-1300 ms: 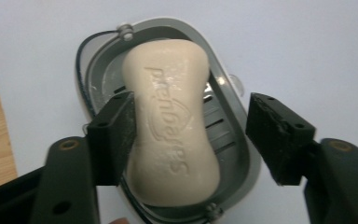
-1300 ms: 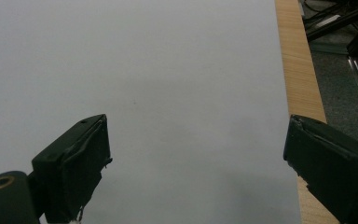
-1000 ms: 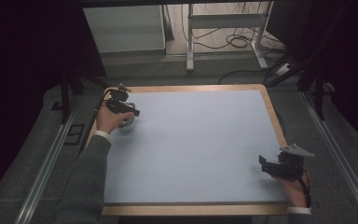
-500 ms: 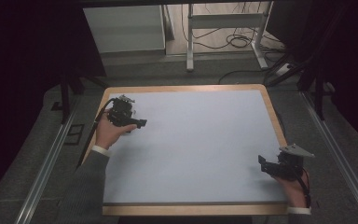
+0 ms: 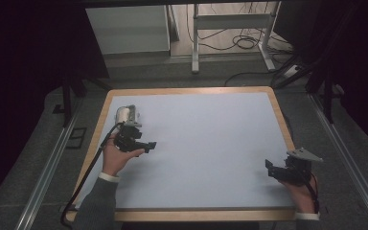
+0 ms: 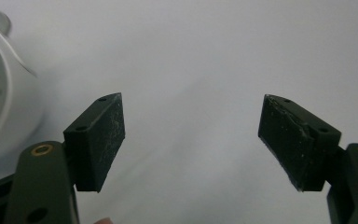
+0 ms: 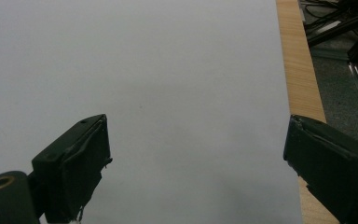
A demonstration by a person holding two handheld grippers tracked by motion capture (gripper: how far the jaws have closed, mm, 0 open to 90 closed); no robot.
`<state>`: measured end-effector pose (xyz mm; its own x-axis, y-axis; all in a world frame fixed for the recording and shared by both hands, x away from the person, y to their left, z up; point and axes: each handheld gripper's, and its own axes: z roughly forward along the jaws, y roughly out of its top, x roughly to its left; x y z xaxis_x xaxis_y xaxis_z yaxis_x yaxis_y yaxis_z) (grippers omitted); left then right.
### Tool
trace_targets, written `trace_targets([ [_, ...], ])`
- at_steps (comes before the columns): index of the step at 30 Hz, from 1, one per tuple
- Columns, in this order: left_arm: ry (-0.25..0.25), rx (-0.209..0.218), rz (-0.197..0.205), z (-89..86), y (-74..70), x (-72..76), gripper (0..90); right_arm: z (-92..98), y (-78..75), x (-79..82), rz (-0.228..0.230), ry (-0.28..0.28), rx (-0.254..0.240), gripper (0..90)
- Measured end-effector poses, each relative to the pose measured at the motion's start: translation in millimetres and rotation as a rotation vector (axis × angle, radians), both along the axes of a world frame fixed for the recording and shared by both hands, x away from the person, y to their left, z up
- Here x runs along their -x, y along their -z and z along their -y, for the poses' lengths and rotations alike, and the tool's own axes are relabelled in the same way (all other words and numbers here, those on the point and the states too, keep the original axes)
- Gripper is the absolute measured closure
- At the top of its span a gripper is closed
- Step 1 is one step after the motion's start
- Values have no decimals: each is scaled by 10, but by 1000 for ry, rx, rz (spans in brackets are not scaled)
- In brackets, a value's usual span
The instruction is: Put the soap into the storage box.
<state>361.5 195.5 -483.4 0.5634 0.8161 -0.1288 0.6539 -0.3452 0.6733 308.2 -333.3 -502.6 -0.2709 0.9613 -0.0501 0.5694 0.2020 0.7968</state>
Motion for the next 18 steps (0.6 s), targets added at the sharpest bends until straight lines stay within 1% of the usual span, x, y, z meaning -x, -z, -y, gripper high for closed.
trace_targets([
  [2, -6, 7, -4, 5, 50, 42, 231, -4, -2, 1, 1, -4, 1, 70],
  [4, -7, 3, -10, 6, 95, 85, 229, -5, -7, 3, 3, -5, 3, 70],
  [6, -14, 12, -14, -3, 140, 133, 228, -4, -11, 6, 5, -2, 0, 70],
  [7, -12, 14, -22, -12, 169, 161, 228, -1, -12, 7, 4, -3, -1, 70],
  [8, -14, 13, -31, -11, 186, 179, 227, 2, -11, 5, 5, -3, -2, 70],
  [10, -16, 5, -31, -12, 228, 217, 225, 5, -9, 3, 4, -3, 0, 70],
  [11, -16, 5, -31, -12, 228, 217, 226, 8, -9, 3, 4, -1, -1, 70],
  [13, -6, -2, -44, -16, 256, 235, 223, 15, -12, 4, 2, 2, -3, 70],
  [14, -7, -6, -40, -21, 255, 239, 222, 16, -14, 5, 5, 4, -4, 70],
  [18, -13, 11, -32, -39, 244, 242, 223, 14, -15, 7, 8, 3, -1, 70],
])
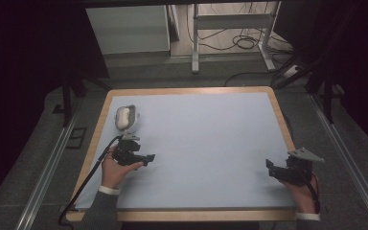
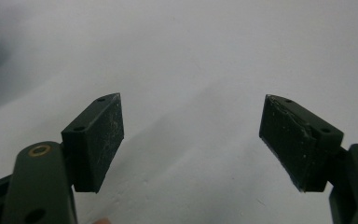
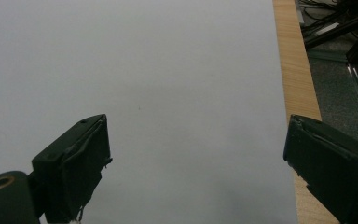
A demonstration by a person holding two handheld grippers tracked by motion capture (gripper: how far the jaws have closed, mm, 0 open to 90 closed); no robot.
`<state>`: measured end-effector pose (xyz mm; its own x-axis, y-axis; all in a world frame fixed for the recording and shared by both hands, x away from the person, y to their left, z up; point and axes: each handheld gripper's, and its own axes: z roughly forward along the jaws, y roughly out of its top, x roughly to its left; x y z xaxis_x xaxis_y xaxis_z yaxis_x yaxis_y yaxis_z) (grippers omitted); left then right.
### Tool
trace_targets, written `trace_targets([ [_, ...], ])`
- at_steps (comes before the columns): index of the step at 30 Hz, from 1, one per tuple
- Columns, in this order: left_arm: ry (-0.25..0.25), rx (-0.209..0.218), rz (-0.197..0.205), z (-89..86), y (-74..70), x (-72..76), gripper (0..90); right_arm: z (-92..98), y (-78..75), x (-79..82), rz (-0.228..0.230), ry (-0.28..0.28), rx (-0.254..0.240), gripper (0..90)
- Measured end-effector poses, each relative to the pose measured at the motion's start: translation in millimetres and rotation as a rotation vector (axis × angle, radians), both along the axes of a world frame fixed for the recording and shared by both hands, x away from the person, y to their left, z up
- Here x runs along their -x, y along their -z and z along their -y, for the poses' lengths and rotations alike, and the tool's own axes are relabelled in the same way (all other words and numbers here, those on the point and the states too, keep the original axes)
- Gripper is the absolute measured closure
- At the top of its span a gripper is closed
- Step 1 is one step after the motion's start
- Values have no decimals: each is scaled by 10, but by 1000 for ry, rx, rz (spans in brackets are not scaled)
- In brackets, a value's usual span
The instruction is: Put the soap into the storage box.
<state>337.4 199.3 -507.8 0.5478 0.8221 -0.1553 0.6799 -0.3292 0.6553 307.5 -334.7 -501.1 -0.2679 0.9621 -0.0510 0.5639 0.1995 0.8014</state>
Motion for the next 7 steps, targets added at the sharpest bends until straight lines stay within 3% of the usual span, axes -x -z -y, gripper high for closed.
trace_targets([
  [7, 13, -17, -8, 0, 21, -5, 213, -20, 18, -9, -2, -9, 11, 70],
])
